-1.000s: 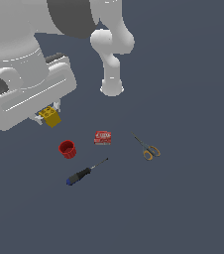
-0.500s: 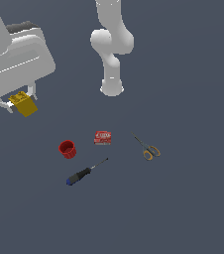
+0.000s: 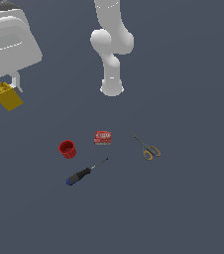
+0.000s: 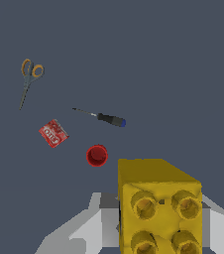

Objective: Pick up a designated object from a clutter of objects.

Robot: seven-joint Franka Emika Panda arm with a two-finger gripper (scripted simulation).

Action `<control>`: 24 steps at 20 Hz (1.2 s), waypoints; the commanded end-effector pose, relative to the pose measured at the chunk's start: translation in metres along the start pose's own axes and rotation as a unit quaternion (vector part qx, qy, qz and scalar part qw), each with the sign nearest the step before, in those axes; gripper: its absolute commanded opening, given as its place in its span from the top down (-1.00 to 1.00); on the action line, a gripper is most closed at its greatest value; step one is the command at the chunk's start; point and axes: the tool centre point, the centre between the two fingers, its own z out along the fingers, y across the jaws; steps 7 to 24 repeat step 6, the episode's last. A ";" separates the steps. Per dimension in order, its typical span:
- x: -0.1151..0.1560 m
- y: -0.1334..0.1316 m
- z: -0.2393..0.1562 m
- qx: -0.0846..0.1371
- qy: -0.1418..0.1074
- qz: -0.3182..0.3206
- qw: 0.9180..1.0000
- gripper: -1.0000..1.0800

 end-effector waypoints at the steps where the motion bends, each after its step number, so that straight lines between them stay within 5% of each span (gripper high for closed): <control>1: -0.001 0.002 -0.004 0.000 0.000 0.000 1.000 1.00; 24: -0.001 0.004 -0.006 0.000 0.000 0.000 1.000 1.00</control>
